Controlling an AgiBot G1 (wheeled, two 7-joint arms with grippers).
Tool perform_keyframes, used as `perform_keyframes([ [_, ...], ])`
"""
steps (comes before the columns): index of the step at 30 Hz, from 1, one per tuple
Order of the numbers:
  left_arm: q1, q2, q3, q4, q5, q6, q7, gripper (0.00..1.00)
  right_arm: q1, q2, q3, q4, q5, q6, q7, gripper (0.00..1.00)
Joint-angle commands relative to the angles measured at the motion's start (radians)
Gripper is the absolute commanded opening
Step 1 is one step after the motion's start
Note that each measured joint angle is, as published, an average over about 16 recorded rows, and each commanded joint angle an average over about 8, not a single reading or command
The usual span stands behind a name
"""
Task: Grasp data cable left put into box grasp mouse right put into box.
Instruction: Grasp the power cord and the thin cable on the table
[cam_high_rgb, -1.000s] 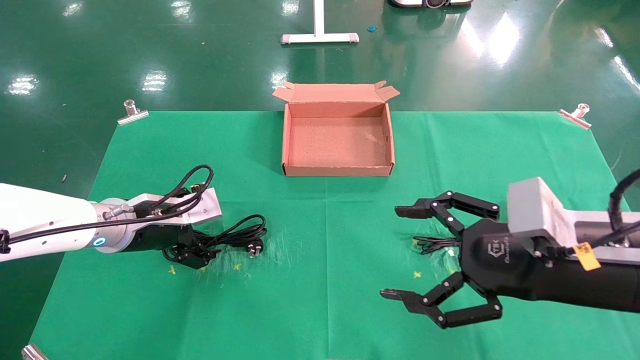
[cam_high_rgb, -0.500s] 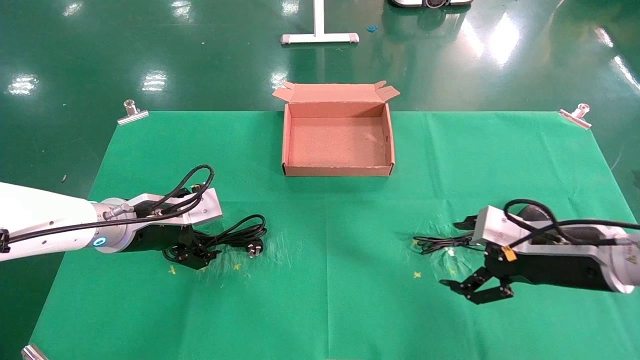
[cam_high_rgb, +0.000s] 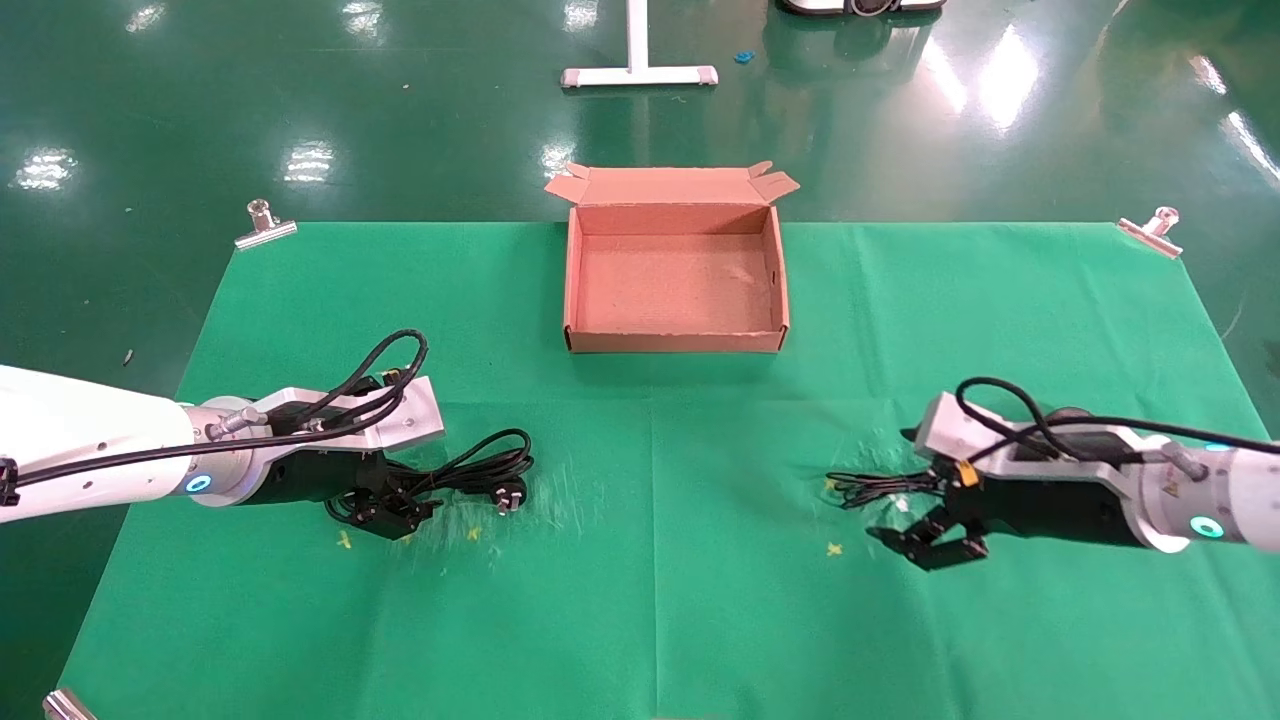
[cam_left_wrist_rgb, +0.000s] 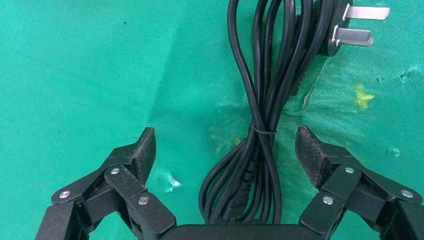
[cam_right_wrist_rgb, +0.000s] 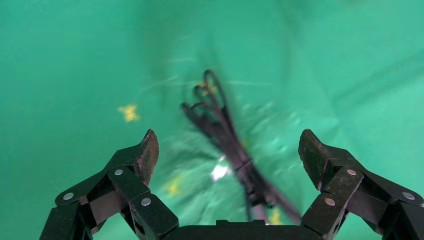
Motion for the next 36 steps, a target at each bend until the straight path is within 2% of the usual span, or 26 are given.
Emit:
perform_keyframes([
  [1, 0.000, 0.000, 0.000, 0.000, 0.000, 0.000, 0.000, 1.00, 0.008, -0.016, -0.003, -0.025, -0.011, 0.013, -0.010, 1.00],
  [4, 0.000, 0.000, 0.000, 0.000, 0.000, 0.000, 0.000, 0.97, 0.015, -0.032, -0.007, -0.051, -0.021, 0.023, -0.020, 1.00],
  [5, 0.000, 0.000, 0.000, 0.000, 0.000, 0.000, 0.000, 0.89, 0.016, -0.036, -0.008, -0.058, -0.025, 0.026, -0.022, 1.00],
  [7, 0.000, 0.000, 0.000, 0.000, 0.000, 0.000, 0.000, 0.64, 0.019, -0.042, -0.011, -0.070, -0.031, 0.031, -0.024, 1.00],
  [8, 0.000, 0.000, 0.000, 0.000, 0.000, 0.000, 0.000, 0.52, 0.019, -0.046, -0.012, -0.076, -0.034, 0.033, -0.025, 0.92],
  [11, 0.000, 0.000, 0.000, 0.000, 0.000, 0.000, 0.000, 0.14, 0.020, -0.052, -0.016, -0.087, -0.043, 0.040, -0.025, 0.55],
  [12, 0.000, 0.000, 0.000, 0.000, 0.000, 0.000, 0.000, 0.05, 0.021, -0.053, -0.016, -0.090, -0.045, 0.041, -0.024, 0.42],
  [13, 0.000, 0.000, 0.000, 0.000, 0.001, 0.000, 0.000, 0.00, 0.021, -0.054, -0.017, -0.091, -0.046, 0.042, -0.024, 0.30],
  [15, 0.000, 0.000, 0.000, 0.000, 0.000, 0.000, 0.000, 0.00, 0.021, -0.055, -0.018, -0.093, -0.048, 0.044, -0.024, 0.05],
  [16, 0.000, 0.000, 0.000, 0.000, 0.000, 0.000, 0.000, 0.00, 0.021, -0.054, -0.018, -0.093, -0.047, 0.043, -0.024, 0.00],
  [36, 0.000, 0.000, 0.000, 0.000, -0.001, 0.000, 0.000, 0.00, 0.018, -0.048, -0.014, -0.081, -0.037, 0.036, -0.025, 0.00],
])
